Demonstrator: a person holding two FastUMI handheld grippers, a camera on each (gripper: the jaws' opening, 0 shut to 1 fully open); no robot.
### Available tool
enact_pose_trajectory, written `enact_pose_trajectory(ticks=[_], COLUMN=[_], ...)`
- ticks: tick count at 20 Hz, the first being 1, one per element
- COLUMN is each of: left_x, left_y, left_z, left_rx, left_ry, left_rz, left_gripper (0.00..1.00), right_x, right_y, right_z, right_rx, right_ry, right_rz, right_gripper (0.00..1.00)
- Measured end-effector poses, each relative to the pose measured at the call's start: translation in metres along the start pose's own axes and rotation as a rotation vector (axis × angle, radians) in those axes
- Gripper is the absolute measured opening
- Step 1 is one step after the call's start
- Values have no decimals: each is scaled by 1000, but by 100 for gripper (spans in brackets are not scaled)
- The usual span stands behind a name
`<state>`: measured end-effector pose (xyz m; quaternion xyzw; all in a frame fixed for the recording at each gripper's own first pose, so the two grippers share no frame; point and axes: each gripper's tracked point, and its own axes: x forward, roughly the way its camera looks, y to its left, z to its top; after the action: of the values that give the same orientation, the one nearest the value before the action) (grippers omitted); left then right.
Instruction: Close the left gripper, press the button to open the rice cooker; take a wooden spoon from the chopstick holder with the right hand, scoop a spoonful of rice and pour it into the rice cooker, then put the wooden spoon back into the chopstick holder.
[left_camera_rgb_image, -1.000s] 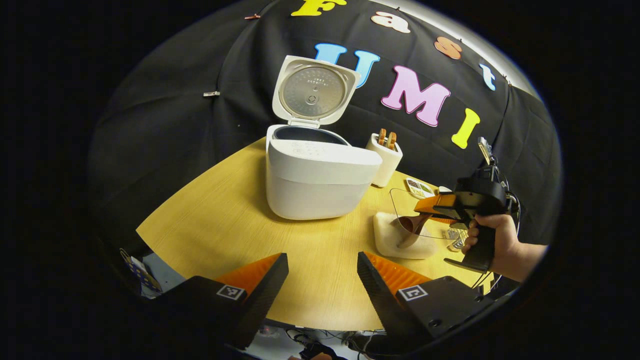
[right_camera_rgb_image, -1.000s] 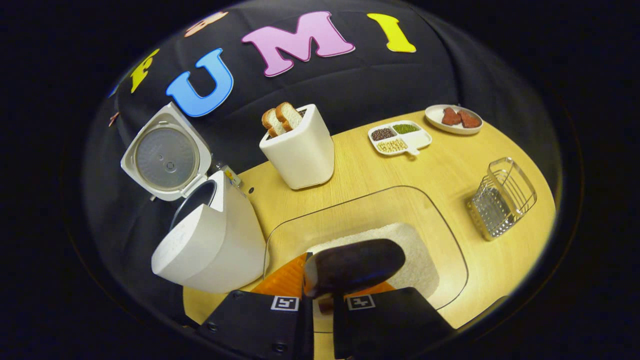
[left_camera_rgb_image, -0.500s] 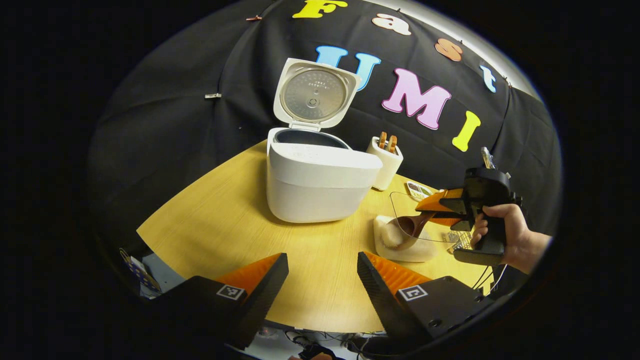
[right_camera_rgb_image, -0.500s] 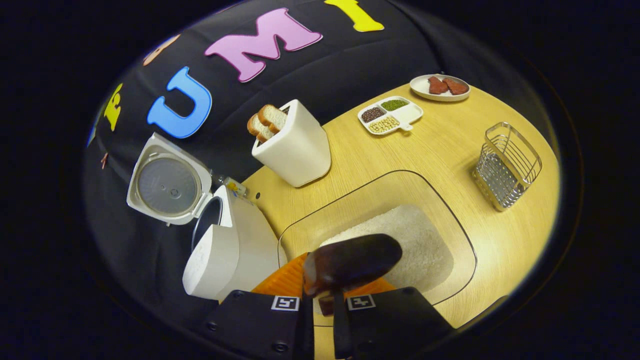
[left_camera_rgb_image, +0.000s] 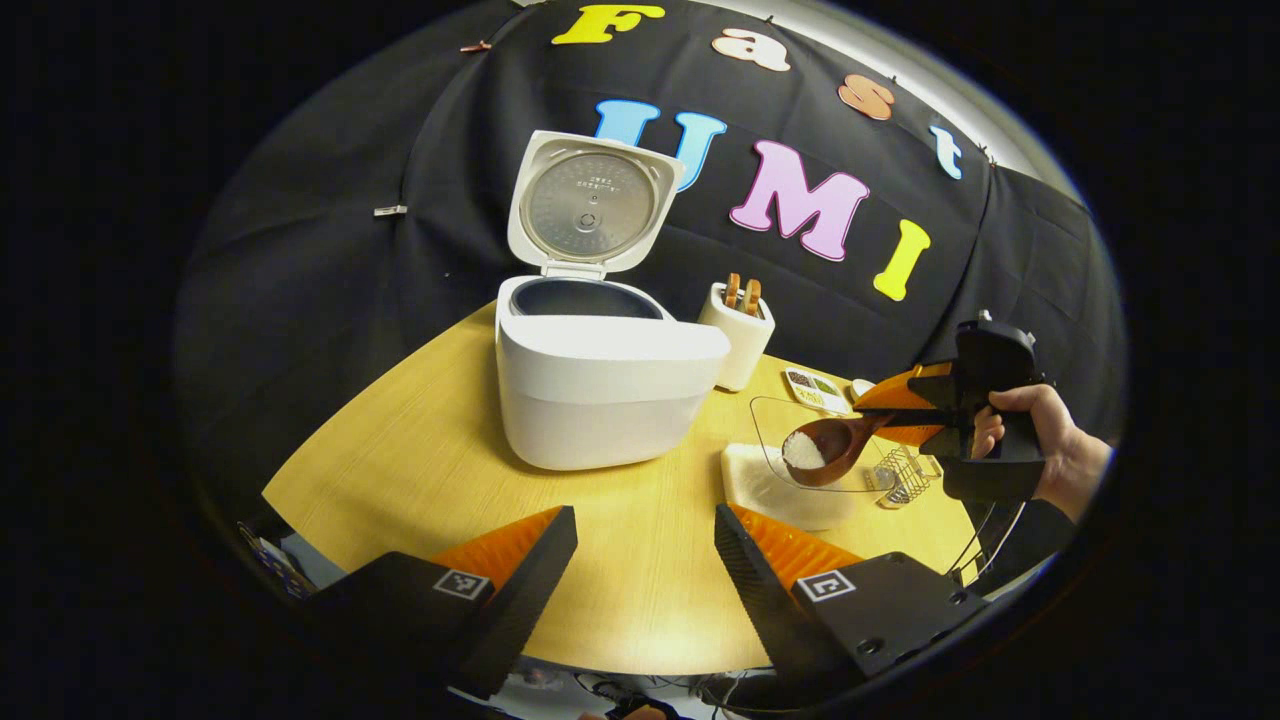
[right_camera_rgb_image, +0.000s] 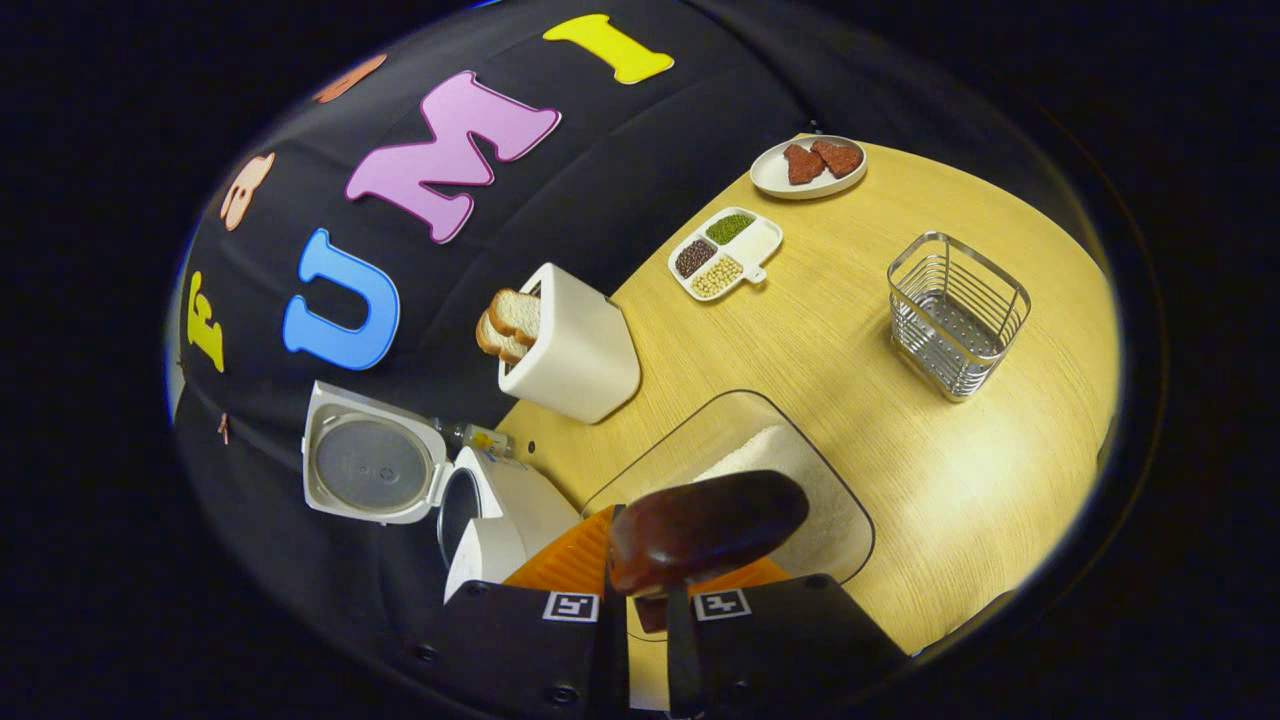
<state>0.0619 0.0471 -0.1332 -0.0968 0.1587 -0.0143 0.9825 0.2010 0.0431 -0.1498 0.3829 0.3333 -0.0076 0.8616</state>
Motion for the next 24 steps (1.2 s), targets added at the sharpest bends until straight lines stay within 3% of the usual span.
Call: enact_pose_trajectory(ticks=[7, 13, 24], left_x=[-3, -8, -17], left_y=[-4, 13, 46], left_z=[14, 18, 17], left_rx=[-72, -65, -111], left_ry=[-34, -43, -60], left_rz=[-7, 26, 94], left_gripper=[96, 96, 96], right_x=[-20, -16, 12], right_y=[42, 105, 225], right_z=[33, 26, -6], right_rx=[73, 159, 30], right_ry=[-40, 13, 51], right_rz=[79, 193, 317], right_gripper=[20, 20, 19])
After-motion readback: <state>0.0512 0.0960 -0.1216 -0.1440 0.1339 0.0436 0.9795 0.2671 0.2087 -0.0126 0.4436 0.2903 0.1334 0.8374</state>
